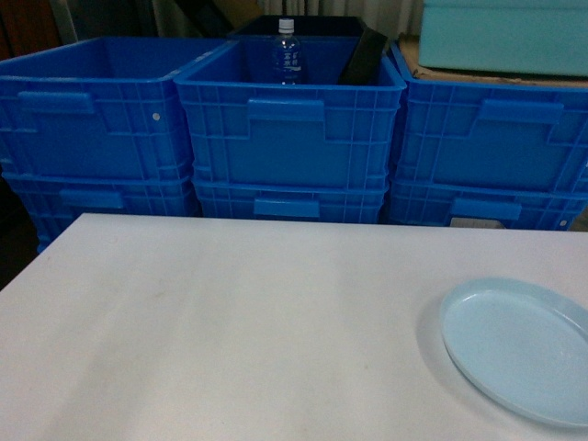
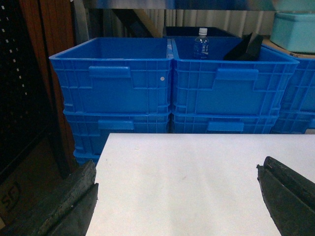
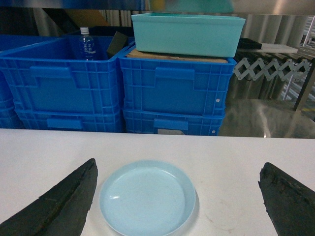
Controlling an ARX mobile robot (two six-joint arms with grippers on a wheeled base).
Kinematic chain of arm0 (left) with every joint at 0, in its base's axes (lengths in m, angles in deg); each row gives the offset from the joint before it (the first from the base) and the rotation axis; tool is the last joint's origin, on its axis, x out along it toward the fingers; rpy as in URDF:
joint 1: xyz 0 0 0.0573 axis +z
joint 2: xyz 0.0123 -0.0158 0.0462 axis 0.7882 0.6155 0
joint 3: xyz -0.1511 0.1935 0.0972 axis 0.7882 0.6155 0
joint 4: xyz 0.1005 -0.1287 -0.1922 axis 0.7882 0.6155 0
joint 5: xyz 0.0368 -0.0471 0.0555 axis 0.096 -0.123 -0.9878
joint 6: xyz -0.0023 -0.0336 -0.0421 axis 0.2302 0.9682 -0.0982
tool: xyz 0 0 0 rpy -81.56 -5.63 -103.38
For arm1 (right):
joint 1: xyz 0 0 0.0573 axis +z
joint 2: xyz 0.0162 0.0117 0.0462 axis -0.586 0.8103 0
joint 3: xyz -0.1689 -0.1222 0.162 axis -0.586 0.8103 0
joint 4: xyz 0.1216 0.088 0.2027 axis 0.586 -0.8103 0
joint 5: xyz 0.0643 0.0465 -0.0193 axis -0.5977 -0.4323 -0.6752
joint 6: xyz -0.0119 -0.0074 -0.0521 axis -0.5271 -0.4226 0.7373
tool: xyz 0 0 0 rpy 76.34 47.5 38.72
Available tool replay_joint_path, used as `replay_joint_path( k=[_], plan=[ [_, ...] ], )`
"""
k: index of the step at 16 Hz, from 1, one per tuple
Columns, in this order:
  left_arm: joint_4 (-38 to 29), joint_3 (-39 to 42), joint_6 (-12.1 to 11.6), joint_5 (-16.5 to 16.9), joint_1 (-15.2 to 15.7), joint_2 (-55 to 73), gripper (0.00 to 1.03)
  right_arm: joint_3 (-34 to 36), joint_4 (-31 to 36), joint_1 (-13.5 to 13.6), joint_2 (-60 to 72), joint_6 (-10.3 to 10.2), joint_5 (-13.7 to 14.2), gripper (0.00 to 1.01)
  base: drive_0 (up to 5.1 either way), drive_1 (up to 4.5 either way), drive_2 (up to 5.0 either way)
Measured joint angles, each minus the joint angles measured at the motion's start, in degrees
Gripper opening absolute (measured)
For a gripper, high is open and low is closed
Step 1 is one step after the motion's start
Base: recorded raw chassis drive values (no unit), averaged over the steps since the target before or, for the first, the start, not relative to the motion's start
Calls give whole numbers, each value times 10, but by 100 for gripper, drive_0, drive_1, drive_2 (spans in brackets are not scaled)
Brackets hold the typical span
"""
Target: Place blue tray on left shelf second layer neatly
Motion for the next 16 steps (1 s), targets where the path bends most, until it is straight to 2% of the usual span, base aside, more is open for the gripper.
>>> replay_joint_path(
  k=[16],
  plan=[
    [0, 0, 0, 0, 0, 0, 98, 0, 0, 0, 0, 0, 0, 98, 0, 0, 0]
  ],
)
